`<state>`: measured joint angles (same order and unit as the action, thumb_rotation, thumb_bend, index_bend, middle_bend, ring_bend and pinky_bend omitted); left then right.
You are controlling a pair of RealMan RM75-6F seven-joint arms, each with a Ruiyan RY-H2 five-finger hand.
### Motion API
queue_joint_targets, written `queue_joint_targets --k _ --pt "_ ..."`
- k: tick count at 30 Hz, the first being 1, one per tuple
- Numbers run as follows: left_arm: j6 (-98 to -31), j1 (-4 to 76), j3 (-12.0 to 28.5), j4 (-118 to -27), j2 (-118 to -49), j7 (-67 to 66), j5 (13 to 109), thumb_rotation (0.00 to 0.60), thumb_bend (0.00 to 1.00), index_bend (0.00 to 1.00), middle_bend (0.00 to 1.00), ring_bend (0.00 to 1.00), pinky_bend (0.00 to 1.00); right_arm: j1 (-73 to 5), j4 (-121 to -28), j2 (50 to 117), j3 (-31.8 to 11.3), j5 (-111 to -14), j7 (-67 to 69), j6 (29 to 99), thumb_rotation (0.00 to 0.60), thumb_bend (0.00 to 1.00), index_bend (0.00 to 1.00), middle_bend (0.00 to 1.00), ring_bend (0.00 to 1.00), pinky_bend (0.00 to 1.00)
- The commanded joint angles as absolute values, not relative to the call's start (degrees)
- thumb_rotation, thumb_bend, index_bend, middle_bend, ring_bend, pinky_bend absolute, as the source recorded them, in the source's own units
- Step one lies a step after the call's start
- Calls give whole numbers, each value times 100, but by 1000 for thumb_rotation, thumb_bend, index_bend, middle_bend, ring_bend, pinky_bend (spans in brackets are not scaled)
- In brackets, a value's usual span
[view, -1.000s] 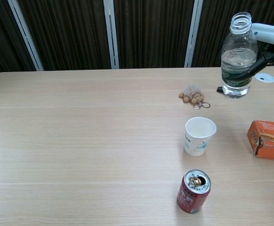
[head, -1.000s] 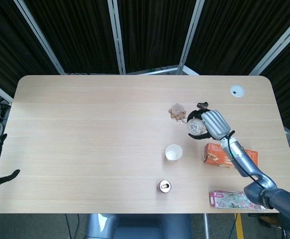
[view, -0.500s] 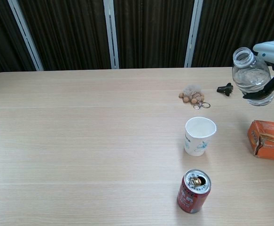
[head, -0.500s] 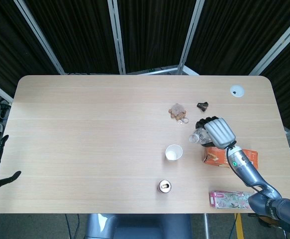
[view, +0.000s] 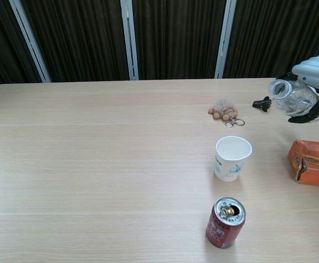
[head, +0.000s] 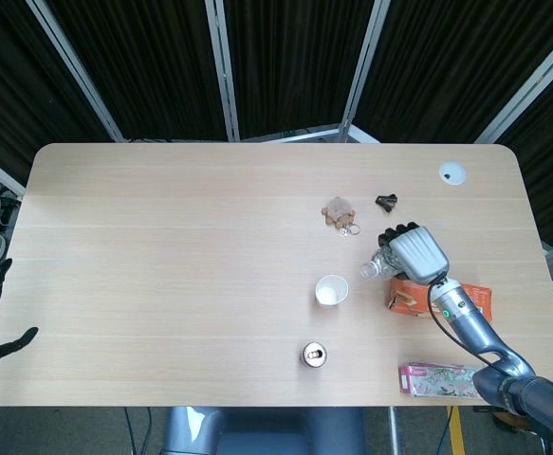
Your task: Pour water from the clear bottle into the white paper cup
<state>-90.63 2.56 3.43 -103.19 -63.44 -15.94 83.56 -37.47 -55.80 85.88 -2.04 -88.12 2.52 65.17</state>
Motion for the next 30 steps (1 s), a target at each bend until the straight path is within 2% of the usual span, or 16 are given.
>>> queue_joint_targets --k 1,7,30 --pt "-9061 255 345 -10316 -6345 -1602 8354 600 0 0 0 0 0 -3750 -5532 8623 -214 -8826 195 6523 600 564 474 582 506 473" --pt "-9066 249 357 -10308 -6356 -1634 8352 600 0 0 0 0 0 -3737 -5480 8679 -285 -8774 7 6524 600 601 481 594 515 475" --pt "-8995 252 357 -10306 -6384 -1694 8336 600 0 0 0 0 0 -3757 -5157 9157 -440 -8606 -1030 6411 600 610 482 599 523 477"
